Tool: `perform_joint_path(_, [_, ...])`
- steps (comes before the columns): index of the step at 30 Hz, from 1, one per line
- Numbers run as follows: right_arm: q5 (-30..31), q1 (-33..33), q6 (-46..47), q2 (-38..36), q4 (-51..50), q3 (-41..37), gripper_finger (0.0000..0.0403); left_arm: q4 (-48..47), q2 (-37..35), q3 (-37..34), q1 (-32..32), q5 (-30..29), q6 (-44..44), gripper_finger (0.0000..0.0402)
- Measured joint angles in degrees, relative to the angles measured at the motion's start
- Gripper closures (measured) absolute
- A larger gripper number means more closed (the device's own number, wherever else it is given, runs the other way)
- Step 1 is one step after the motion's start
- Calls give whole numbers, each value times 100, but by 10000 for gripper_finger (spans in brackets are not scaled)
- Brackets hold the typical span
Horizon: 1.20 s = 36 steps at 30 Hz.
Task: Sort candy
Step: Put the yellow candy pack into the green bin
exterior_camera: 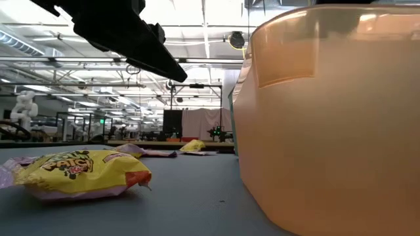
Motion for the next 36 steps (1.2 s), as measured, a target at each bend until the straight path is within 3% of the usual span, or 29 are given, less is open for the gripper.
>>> perform_joint_path(8, [-1424, -704, 574, 425, 645, -830, 378, -164, -116, 190, 4, -527, -97, 173])
perform_joint_path(16, [-1576, -806, 814, 436, 643, -904, 366, -705, -351, 242, 11, -888, -230, 173])
perform_joint_path(25, [-1927, -1055, 728, 439, 681, -906, 294, -968, -674, 264, -114, -934, -297, 173])
perform_joint_path(30, [-2030, -957, 774, 370, 682, -860, 266, -2161, -673, 239, -114, -1193, -998, 173])
perform_joint_path(36, [-2119, -558, 1177, 159, -138, -466, 259, -3528, -671, -50, -101, -1405, -2189, 173])
